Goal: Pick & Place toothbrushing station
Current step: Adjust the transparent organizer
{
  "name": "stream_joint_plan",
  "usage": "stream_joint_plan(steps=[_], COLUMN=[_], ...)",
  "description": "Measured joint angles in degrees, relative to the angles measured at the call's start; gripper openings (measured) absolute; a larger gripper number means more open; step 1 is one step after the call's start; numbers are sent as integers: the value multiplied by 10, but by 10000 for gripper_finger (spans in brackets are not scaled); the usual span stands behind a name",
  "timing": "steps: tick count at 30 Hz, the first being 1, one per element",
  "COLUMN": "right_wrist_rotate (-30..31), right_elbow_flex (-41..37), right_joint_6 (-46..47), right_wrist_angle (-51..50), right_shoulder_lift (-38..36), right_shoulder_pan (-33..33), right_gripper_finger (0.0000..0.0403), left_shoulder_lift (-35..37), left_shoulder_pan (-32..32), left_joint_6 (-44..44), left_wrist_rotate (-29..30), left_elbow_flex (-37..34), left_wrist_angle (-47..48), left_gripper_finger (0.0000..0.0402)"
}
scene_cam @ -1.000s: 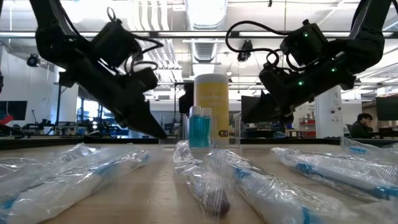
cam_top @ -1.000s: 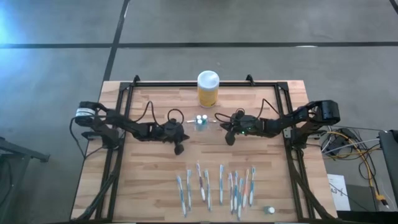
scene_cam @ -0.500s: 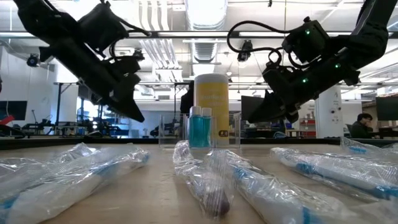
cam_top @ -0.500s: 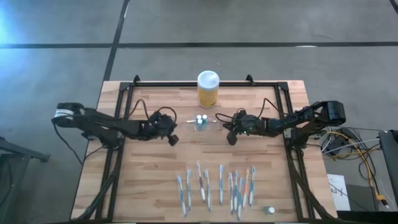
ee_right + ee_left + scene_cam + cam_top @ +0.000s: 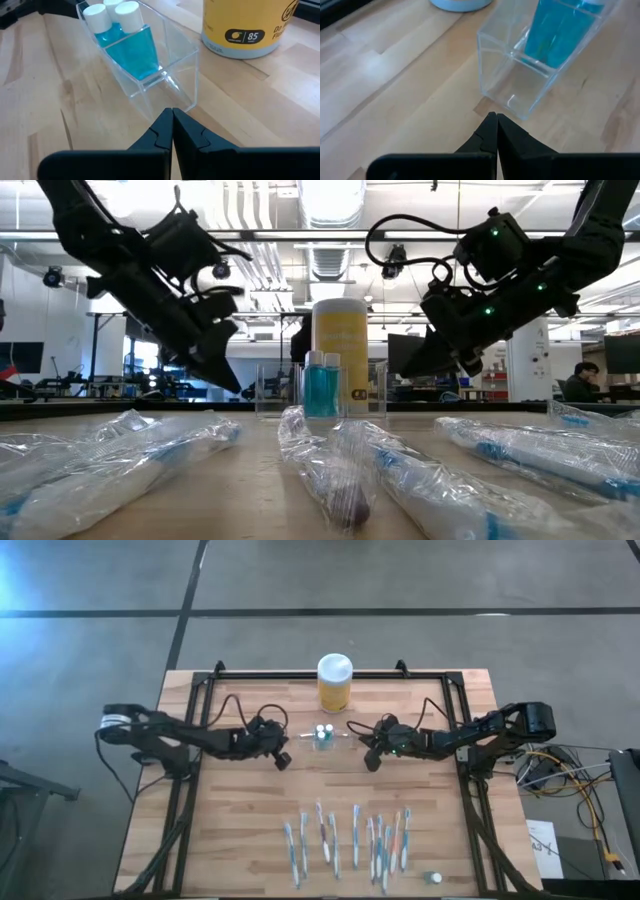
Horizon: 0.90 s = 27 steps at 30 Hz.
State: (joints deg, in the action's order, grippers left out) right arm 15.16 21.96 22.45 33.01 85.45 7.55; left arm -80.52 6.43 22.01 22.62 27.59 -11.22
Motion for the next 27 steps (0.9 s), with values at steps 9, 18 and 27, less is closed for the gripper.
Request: stream_joint_plan(steps=[9, 18, 27], right_wrist_rotate=[0, 0, -2], right_elbow_flex=[0, 0, 0], right_joint_6=[-4, -6, -17], right_wrist_angle=[-12, -12, -12], right_shoulder_lift=[0, 0, 0], right_shoulder_pan=[0, 1, 1], right_gripper_finger=[8, 8, 8], left_shoulder_lift=[-37, -82, -114], left_shoulder_pan=[16, 19, 20], left_joint_6=[-12, -24, -41], left_wrist_rotate=[-47, -63, -77], left_elbow_flex=[0, 25, 66], left_wrist_angle=[-56, -57, -57], left_gripper_finger=[2, 1, 1])
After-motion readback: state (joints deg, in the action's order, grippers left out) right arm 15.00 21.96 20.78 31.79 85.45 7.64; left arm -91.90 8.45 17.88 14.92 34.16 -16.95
